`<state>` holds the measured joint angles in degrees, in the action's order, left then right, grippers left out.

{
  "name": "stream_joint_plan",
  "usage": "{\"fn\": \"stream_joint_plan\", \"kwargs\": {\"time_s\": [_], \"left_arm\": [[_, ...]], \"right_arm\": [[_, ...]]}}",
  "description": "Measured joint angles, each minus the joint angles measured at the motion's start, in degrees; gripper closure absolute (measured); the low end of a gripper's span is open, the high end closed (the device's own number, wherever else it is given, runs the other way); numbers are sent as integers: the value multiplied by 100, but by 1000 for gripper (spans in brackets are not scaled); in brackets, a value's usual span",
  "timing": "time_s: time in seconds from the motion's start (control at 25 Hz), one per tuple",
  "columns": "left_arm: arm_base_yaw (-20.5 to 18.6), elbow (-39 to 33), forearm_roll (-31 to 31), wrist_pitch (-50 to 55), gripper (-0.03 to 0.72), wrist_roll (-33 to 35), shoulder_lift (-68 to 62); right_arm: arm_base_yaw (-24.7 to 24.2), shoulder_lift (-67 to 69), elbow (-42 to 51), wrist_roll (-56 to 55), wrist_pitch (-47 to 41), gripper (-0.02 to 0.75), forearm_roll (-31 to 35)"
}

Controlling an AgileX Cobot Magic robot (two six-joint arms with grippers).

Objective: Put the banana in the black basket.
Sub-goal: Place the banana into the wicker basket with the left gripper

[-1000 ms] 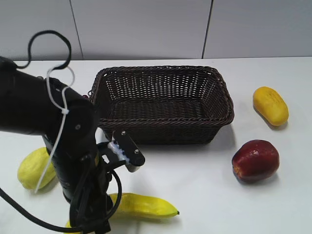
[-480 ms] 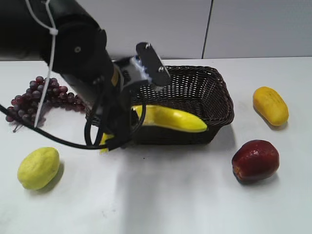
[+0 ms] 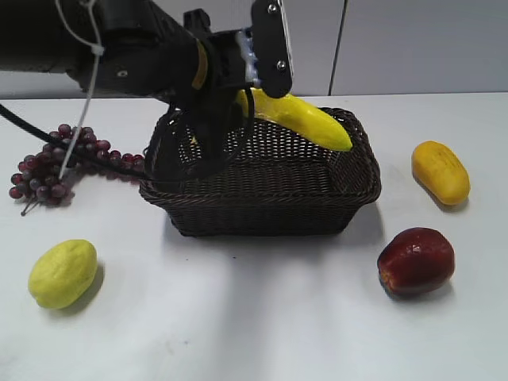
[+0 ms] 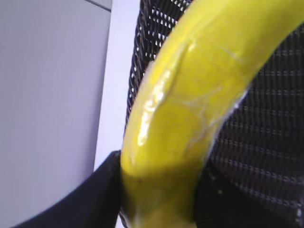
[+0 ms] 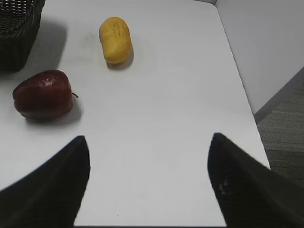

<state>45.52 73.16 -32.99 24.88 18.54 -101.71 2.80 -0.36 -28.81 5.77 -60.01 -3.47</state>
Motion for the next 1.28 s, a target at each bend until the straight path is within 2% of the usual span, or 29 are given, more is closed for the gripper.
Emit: {"fn": "stream_joint_plan", "kwargs": {"time_s": [0.12, 0.32, 0.36, 0.44, 0.48, 0.6, 0.96, 1.12, 1.28], "left_arm": [[-188, 0, -300, -372, 368, 7, -209], [-368, 0, -348, -435, 357, 7, -472], [-371, 0, -341, -419, 306, 7, -473], [-371, 0, -296, -426, 143, 7, -473], [-371, 0, -236, -426, 95, 7, -473], [-371, 0, 39, -426, 52, 7, -462], [-392, 0, 230, -73, 67, -122, 151], [-610, 265, 264, 967, 109, -821, 400], [-1107, 811, 531, 2530, 118, -1183, 419]], "right_arm": [[0, 0, 0, 0, 0, 148, 0], [0, 0, 0, 0, 0, 148, 0], [0, 0, 0, 0, 0, 148, 0], [0, 0, 0, 0, 0, 148, 0], [0, 0, 0, 0, 0, 148, 0], [0, 0, 0, 0, 0, 148, 0], [0, 0, 0, 0, 0, 148, 0], [0, 0, 0, 0, 0, 148, 0], [0, 0, 0, 0, 0, 148, 0]]}}
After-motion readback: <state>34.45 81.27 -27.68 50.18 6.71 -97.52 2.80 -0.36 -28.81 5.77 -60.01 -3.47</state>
